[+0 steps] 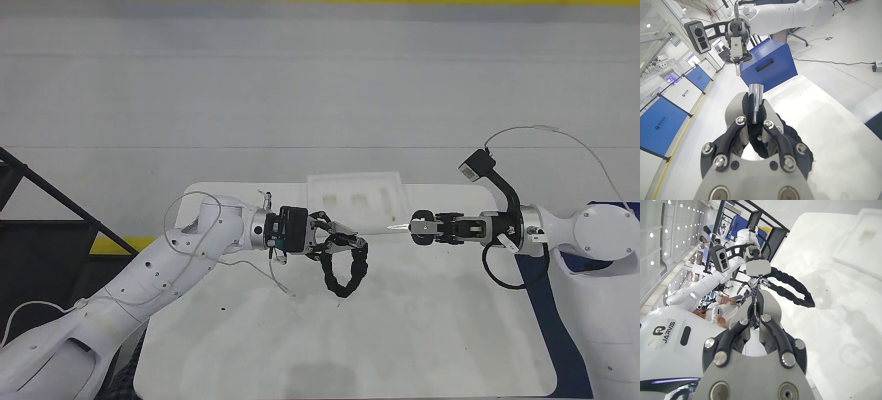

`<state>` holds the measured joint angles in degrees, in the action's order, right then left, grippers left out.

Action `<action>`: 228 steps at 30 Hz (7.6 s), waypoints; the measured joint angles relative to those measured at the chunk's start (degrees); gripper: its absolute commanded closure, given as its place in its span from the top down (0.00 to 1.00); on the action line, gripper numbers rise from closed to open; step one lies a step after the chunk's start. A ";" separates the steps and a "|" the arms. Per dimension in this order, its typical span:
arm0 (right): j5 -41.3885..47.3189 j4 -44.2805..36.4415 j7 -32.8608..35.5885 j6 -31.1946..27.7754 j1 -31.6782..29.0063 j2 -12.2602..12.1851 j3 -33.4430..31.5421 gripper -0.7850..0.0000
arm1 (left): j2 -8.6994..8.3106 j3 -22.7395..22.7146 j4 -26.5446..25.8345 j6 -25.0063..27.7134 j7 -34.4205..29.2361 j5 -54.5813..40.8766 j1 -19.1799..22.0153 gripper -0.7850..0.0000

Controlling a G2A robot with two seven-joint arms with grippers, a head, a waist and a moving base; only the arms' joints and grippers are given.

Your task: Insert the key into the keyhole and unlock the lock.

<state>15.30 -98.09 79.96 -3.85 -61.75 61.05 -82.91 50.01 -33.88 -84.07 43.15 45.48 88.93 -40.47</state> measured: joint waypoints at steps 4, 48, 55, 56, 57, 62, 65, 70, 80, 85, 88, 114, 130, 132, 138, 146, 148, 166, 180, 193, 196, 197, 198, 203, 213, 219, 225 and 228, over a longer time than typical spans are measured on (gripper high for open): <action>0.00 0.00 0.00 0.00 0.00 0.00 0.00 0.00 | 0.00 0.00 0.00 0.00 -0.01 0.00 0.00 0.00; -25.47 -24.88 -5.32 17.11 -2.89 -3.69 1.77 0.00 | 11.13 5.34 14.09 -11.94 8.37 -1.98 0.27 0.00; -27.15 -25.46 -5.42 17.61 -2.45 -4.10 2.84 0.00 | 12.10 4.58 14.98 -13.25 8.24 -0.87 -0.06 0.00; -28.18 -25.59 -5.36 17.61 -2.30 -4.20 3.18 0.00 | 12.21 4.42 15.04 -13.11 8.20 -0.73 -0.10 0.00; -28.95 -25.69 -5.34 17.68 -2.20 -4.26 3.48 0.00 | 12.29 4.31 15.06 -13.01 8.15 -0.61 -0.14 0.00; -30.60 -25.86 -5.92 18.24 -1.65 -4.44 4.93 0.00 | 12.66 3.61 15.14 -12.57 8.11 0.19 -0.46 0.00; -30.75 -25.85 -6.26 18.29 -1.46 -4.55 5.29 0.00 | 12.85 3.22 15.21 -12.14 7.92 0.67 -0.61 0.00; -30.72 -26.02 -6.80 18.22 -1.37 -4.73 5.42 0.00 | 13.08 2.51 14.82 -11.98 7.16 1.48 -0.98 0.00; -31.78 -26.49 -7.16 19.06 -1.42 -5.20 5.78 0.00 | 13.43 0.87 14.56 -11.02 6.93 2.44 -1.87 0.00; -31.93 -26.62 -7.56 19.40 -1.39 -5.37 6.07 0.00 | 13.52 0.08 14.27 -10.71 6.84 3.07 -2.26 0.00; -32.06 -26.68 -7.58 19.57 -1.25 -5.45 6.50 0.00 | 13.60 -0.35 14.13 -10.59 6.76 3.38 -2.54 0.00; -33.59 -25.58 -7.58 13.98 2.32 -6.02 10.34 1.00 | 14.36 -3.31 13.07 -6.31 4.87 3.66 -4.42 0.00; -34.96 -18.39 -7.86 -22.28 2.70 -7.90 6.66 1.00 | 10.82 -8.15 8.00 14.88 -6.03 -2.61 -2.62 0.00; -34.24 -17.77 -7.68 -24.30 2.69 -8.06 6.91 1.00 | 9.90 -7.97 7.02 14.84 -7.47 -4.29 -2.38 0.00; -30.75 -17.67 -7.66 -28.23 2.90 -8.56 8.40 1.00 | 7.32 -4.99 4.86 14.84 -11.31 -8.30 -0.97 0.00; -29.64 -17.28 -7.61 -28.09 3.08 -8.86 9.44 1.00 | 4.91 -2.06 3.87 14.85 -17.44 -13.68 1.86 0.00; -29.64 -17.28 -7.61 -28.09 3.08 -8.86 9.44 1.00 | 4.64 -2.41 3.79 14.85 -18.81 -14.78 2.06 0.00; -51.69 -22.78 -21.58 -42.06 4.16 -12.81 17.02 1.00 | 4.52 -0.20 1.17 14.85 -31.03 -22.26 2.99 0.00; -67.51 -25.94 -34.74 -52.95 3.53 -16.66 16.86 0.38 | 4.70 2.13 2.33 14.85 -31.92 -24.68 4.98 0.00; -79.11 -27.87 -42.14 -50.50 0.75 -16.56 16.75 0.26 | 4.80 3.63 2.45 14.85 -31.18 -24.20 6.03 0.00; -79.91 -27.53 -43.69 -49.56 0.27 -16.50 16.78 0.05 | 4.88 3.83 2.45 14.85 -30.94 -23.88 6.19 0.00; -80.00 -27.34 -44.27 -49.16 0.14 -16.47 16.70 0.01 | 4.90 3.88 2.42 14.85 -30.84 -23.73 6.26 0.00; -80.00 -27.19 -44.68 -48.88 0.05 -16.46 16.63 0.00 | 4.92 3.88 2.39 14.85 -30.74 -23.62 6.29 0.00; -78.60 -26.28 -46.35 -47.13 -0.68 -16.41 16.00 0.00 | 4.97 3.73 2.35 14.84 -29.68 -22.97 6.22 0.00; -61.63 -21.68 -46.28 -42.29 -2.38 -16.43 14.27 0.00 | 5.31 2.89 1.90 14.79 -27.77 -20.38 5.80 0.00; -49.39 -19.17 -41.81 -38.29 -2.22 -16.68 13.25 0.00 | 5.72 1.60 0.99 13.84 -26.55 -18.03 5.05 0.00; -41.14 -17.00 -38.52 -34.54 -2.83 -16.79 13.16 0.00 | 6.06 0.48 0.11 12.85 -26.17 -16.24 4.17 0.00; -37.96 -16.06 -37.46 -33.11 -2.99 -16.76 13.39 0.00 | 6.34 0.11 -0.58 12.14 -26.30 -15.22 3.96 0.00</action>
<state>-22.66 -114.15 42.50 -36.96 -64.74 44.29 -69.52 56.35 -33.78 -84.65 55.29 19.19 73.71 -36.52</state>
